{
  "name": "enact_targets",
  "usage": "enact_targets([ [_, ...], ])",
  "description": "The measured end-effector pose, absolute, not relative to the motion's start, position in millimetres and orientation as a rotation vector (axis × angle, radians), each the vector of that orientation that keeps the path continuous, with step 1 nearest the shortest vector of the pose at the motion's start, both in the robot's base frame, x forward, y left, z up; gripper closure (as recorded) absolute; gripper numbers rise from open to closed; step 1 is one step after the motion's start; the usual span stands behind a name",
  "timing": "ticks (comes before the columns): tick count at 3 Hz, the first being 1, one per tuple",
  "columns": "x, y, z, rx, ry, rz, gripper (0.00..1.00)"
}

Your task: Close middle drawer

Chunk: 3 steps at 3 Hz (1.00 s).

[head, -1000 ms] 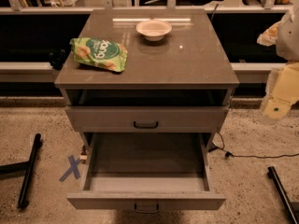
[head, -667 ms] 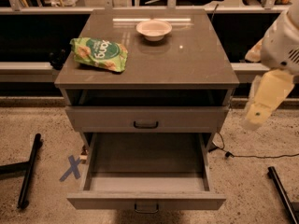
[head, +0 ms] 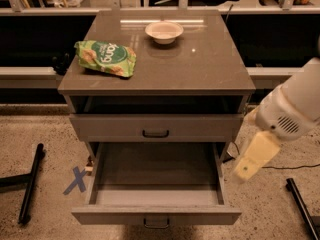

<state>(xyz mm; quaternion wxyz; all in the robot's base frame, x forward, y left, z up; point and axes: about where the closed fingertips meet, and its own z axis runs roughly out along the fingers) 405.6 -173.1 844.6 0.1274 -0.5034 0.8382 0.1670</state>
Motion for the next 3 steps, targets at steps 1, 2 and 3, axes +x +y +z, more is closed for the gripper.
enact_targets([
  [1,394.0,-175.1,813.8,-1.428,2.479,0.504,0.00],
  [2,393.5,-174.7,814.9,-1.436,2.480,0.504,0.00],
  [3,395.6,-173.9,781.7,-1.437,2.539,0.503,0.00],
])
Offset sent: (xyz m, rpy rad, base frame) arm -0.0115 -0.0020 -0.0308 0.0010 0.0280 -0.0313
